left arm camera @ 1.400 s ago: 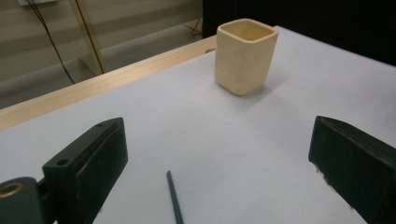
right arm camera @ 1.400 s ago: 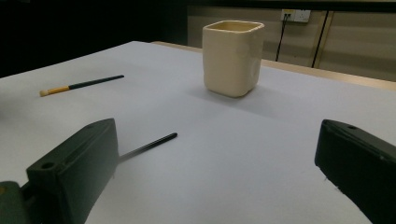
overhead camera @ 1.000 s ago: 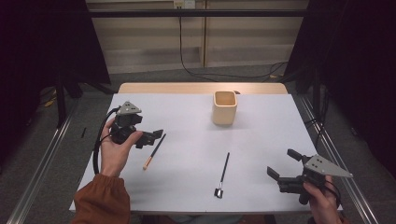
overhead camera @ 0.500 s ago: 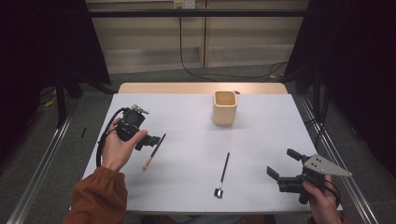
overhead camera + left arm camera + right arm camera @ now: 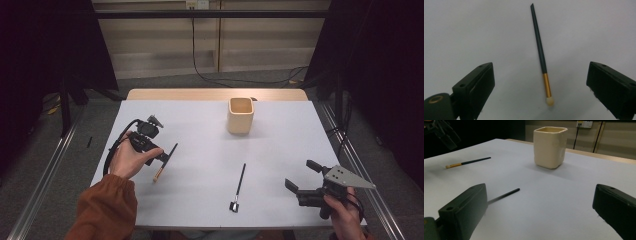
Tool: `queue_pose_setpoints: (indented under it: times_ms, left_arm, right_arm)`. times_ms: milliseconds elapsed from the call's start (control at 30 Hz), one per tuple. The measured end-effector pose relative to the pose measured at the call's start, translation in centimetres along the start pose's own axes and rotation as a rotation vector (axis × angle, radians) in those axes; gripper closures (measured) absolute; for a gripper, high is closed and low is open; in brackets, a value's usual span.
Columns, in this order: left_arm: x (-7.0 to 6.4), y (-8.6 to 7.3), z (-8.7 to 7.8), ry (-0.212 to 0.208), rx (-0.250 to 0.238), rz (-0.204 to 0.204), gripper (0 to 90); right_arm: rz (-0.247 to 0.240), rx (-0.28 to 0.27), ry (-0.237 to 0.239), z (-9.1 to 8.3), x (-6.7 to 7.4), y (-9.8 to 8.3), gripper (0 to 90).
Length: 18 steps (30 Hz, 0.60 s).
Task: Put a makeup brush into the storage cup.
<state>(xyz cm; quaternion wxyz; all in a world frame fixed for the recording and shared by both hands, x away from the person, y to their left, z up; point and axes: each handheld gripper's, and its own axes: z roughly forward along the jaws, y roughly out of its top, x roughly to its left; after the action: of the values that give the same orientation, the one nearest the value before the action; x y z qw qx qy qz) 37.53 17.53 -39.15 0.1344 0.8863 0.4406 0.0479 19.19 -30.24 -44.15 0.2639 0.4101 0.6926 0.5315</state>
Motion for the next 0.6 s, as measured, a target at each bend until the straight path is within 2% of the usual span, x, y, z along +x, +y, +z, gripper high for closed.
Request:
queue_pose_setpoints:
  times_ms: [167, 333, 400, 500, 567, 600]
  left_arm:
    - [0.1, 0.1, 0.8, -0.014, 0.050, -0.021, 7.5]
    - [-0.2, 0.0, 1.4, -0.018, 0.085, 0.005, 8.0]
    - [-0.2, 0.0, 1.6, -0.025, 0.094, -0.001, 12.2]
    - [-0.1, -0.2, 2.2, -0.013, 0.115, -0.012, 15.6]
    - [0.0, -0.2, 2.6, -0.014, 0.128, -0.016, 24.4]
    - [0.0, -0.3, 2.8, -0.013, 0.135, -0.024, 25.6]
  right_arm:
    - [-0.008, 0.019, -0.002, 0.2, 0.1, -0.1, 0.0]
    - [-0.009, 0.025, 0.000, 0.2, 0.1, -0.1, 0.0]
    - [-0.004, 0.026, 0.003, 0.2, 0.1, -0.1, 0.0]
    - [-0.008, 0.029, 0.005, 0.3, 0.1, -0.1, 0.0]
    - [-0.008, 0.028, 0.006, 0.3, 0.1, -0.1, 0.0]
    - [-0.008, 0.028, 0.007, 0.3, 0.1, -0.1, 0.0]
